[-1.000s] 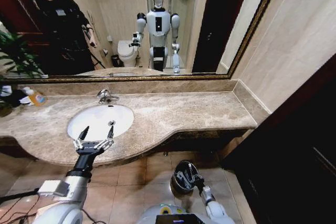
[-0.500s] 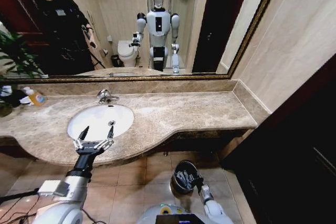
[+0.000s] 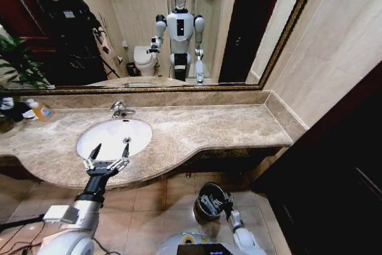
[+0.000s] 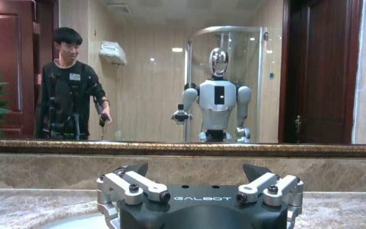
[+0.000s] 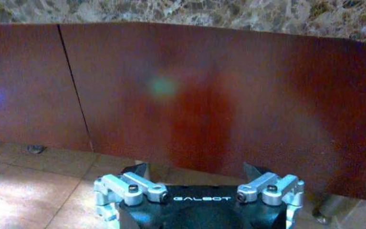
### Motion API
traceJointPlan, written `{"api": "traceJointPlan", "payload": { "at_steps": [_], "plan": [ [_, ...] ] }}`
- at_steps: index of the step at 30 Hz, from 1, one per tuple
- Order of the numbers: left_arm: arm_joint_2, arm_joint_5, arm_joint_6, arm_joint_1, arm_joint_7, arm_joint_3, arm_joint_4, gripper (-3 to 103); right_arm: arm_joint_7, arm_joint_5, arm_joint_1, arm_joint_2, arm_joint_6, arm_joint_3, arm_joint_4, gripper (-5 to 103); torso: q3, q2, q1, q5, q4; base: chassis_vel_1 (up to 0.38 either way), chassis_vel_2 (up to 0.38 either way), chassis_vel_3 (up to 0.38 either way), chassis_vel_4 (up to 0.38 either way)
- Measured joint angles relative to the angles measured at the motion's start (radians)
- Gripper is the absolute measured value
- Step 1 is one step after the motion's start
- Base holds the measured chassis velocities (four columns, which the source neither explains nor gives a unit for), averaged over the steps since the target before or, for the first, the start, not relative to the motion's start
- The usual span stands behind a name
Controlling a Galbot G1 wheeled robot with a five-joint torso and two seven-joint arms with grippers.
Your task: Pick up the trash from the sink and place it in the trash bin.
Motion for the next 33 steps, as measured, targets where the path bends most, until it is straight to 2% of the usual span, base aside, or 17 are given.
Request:
{"api": "traceJointPlan", "payload": {
  "at_steps": [5, 9, 12, 14, 16, 17, 18, 27, 28, 30, 33],
  "plan": [
    [0.0, 0.0, 0.0, 0.0, 0.0, 0.0, 0.0, 100, -0.013, 0.029, -0.021, -0.002, -0.028, 0.001, 0.048, 100, 0.0, 0.0, 0.0, 0.0001, 0.0, 0.0, 0.0, 0.0, 0.0],
    [0.0, 0.0, 0.0, 0.0, 0.0, 0.0, 0.0, 100, -0.022, 0.122, -0.08, -0.004, -0.124, 0.006, 0.205, 100, 0.0, 0.0, 0.0, 0.0001, 0.0, 0.0, 0.0, 0.0, 0.0],
    [0.0, 0.0, 0.0, 0.0, 0.0, 0.0, 0.0, 100, -0.023, 0.131, -0.099, -0.006, -0.147, 0.012, 0.259, 100, 0.0, 0.0, 0.0, 0.0001, 0.0, 0.0, 0.0, 0.0, 0.0],
    [0.0, 0.0, 0.0, 0.0, 0.0, 0.0, 0.0, 100, -0.023, 0.152, -0.134, -0.025, -0.195, 0.016, 0.356, 100, 0.0, 0.0, 0.0, 0.0, -0.0001, 0.0, 0.0, 0.0, 0.0],
    [0.0, 0.0, 0.0, 0.0, 0.0, 0.0, 0.0, 100, -0.023, 0.155, -0.137, -0.027, -0.198, 0.016, 0.364, 100, 0.0, 0.0, 0.0, 0.0, -0.0001, 0.0, 0.0, 0.0, 0.0],
    [0.0, 0.0, 0.0, 0.0, 0.0, 0.0, 0.0, 100, -0.015, 0.19, -0.16, -0.043, -0.218, 0.018, 0.44, 100, 0.0, 0.0, 0.0, 0.0001, 0.0, 0.0, 0.0, 0.0, 0.0],
    [0.0, 0.0, 0.0, 0.0, 0.0, 0.0, 0.0, 100, -0.015, 0.19, -0.16, -0.043, -0.218, 0.018, 0.44, 100, 0.0, 0.0, 0.0, 0.0001, 0.0, 0.0, 0.0, 0.0, 0.0],
    [0.0, 0.0, 0.0, 0.0, 0.0, 0.0, 0.0, 100, 0.076, 0.323, -0.264, -0.051, -0.301, 0.083, 0.804, 100, 0.0, 0.0, 0.0, 0.0002, 0.0, 0.0, 0.0, 0.0, 0.0],
    [0.0, 0.0, 0.0, 0.0, 0.0, 0.0, 0.0, 100, 0.076, 0.323, -0.264, -0.051, -0.301, 0.083, 0.804, 100, 0.0, 0.0, 0.0, 0.0002, 0.0, 0.0, 0.0, 0.0, 0.0],
    [0.0, 0.0, 0.0, 0.0, 0.0, 0.0, 0.0, 100, 0.099, 0.34, -0.318, -0.066, -0.324, 0.101, 0.97, 100, 0.0, 0.0, 0.0, 0.0001, 0.0, 0.0, 0.0, 0.0, 0.0],
    [0.0, 0.0, 0.0, 0.0, 0.0, 0.0, 0.0, 100, 0.125, 0.341, -0.338, -0.068, -0.34, 0.102, 1.055, 100, 0.0, 0.0, 0.0, 0.0001, 0.0, 0.0, 0.0, 0.0, 0.0]
  ]
}}
